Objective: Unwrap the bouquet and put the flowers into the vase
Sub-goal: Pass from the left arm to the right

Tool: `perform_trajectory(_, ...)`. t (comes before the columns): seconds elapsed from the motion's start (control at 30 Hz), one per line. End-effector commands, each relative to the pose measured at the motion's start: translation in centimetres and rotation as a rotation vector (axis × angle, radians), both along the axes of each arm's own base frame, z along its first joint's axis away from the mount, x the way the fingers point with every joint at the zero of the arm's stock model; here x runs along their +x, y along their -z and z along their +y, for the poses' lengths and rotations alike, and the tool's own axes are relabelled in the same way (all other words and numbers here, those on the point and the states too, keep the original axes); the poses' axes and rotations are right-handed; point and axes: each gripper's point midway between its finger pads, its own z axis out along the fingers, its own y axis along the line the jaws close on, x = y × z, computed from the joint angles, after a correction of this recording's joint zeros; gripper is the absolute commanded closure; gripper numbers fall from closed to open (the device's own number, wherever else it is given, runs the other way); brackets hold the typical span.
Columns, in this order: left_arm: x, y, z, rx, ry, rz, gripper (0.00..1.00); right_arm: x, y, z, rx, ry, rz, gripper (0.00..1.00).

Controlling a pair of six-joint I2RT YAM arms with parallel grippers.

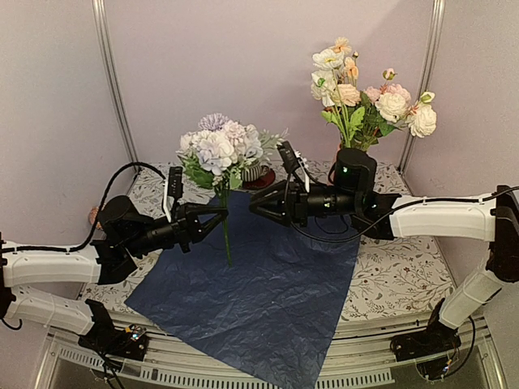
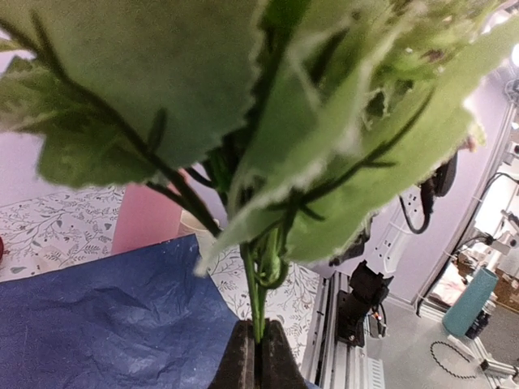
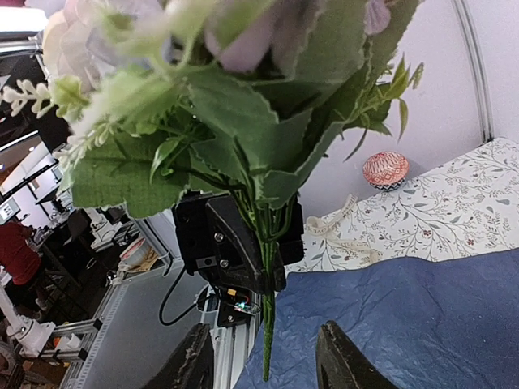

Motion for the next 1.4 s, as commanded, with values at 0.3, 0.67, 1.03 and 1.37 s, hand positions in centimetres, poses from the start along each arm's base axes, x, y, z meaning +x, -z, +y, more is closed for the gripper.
perform_trajectory(0.3, -1.1, -1.8, -1.0, -0.067, 0.064, -0.045, 1.0, -2.2, -1.0, 0.9, 0.166, -0.021, -0.118, 0.66)
perform_trajectory(0.67, -2.1, -2.6, -1.8, -0.076, 0.112, -0.091, 1.0, -0.3, -0.2, 2.4, 0.152, 0.033, -0.052, 0.67)
perform_trajectory(1.03, -2.3, -2.1, -3.1, -0.041, 0.161, -0.079, 1.0, -1.5, -1.2, 2.7, 0.203, -0.056, -0.047, 0.68)
perform_trajectory(1.37, -1.9, -1.4, -4.0, -0.01, 0.176, -0.059, 1.0, -1.9, -1.2, 2.9, 0.212, -0.09, -0.042, 0.75)
